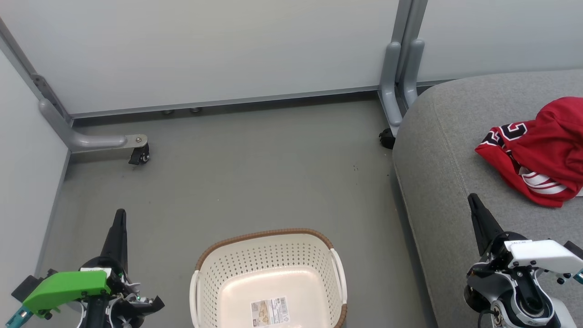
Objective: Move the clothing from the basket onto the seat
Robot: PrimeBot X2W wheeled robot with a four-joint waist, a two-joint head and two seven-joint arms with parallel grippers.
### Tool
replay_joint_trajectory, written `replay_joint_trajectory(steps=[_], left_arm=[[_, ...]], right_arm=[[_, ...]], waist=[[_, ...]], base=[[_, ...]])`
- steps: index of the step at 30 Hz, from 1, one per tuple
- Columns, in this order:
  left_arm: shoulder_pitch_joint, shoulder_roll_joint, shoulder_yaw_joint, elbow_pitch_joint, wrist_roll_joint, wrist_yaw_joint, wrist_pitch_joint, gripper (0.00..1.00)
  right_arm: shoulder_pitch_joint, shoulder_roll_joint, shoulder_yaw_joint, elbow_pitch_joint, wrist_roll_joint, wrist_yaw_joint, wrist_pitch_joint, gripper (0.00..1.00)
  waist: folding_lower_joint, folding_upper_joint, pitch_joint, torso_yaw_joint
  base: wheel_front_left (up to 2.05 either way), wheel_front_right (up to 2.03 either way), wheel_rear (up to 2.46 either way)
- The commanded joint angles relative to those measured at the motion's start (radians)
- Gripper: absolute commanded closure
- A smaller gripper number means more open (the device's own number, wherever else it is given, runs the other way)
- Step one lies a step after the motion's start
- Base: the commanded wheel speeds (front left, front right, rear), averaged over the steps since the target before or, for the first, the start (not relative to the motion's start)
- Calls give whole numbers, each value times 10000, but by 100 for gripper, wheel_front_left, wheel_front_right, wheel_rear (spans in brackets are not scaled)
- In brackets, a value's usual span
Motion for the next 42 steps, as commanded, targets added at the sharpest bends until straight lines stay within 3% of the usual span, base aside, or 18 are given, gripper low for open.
replay_joint_trajectory(steps=[1, 42], left_arm=[[-125, 22, 8, 9, 51, -54, 25, 100], [-125, 22, 7, 8, 51, -54, 26, 100]], right_arm=[[-64, -12, 0, 16, -34, 4, 23, 100], [-64, -12, 1, 16, -33, 4, 21, 100]], waist=[[0, 0, 0, 0], [0, 0, 0, 0]], base=[[0, 0, 0], [0, 0, 0]])
